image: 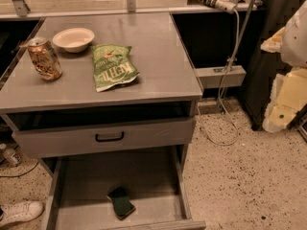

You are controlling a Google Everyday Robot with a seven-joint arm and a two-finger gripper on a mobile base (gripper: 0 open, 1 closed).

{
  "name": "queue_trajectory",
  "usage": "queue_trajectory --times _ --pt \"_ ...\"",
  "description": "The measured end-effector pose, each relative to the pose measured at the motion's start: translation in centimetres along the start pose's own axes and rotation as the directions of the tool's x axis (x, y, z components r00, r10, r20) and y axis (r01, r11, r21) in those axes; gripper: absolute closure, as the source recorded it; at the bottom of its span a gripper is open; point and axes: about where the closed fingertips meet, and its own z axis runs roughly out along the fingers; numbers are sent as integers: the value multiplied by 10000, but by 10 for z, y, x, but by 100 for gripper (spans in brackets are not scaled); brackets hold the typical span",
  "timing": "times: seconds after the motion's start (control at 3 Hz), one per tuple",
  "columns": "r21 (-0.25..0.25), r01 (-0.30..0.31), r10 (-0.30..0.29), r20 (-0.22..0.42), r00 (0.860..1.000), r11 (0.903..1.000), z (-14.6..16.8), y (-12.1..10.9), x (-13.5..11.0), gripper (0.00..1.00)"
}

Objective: Pick sponge from middle drawer and place on counter

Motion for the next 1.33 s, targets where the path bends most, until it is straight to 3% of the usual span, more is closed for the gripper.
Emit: queue_trajectory --times 0.33,0.67,1.0,1.33 --pt "0 0 0 0 10000 10000 0 0 0 0" --pt "-10 98 -98 -7 10000 10000 6 16 -7 0" --pt "-253 324 -320 136 9994 9992 18 54 -29 0" --pt "-1048 676 -618 583 9964 9922 29 103 -58 0"
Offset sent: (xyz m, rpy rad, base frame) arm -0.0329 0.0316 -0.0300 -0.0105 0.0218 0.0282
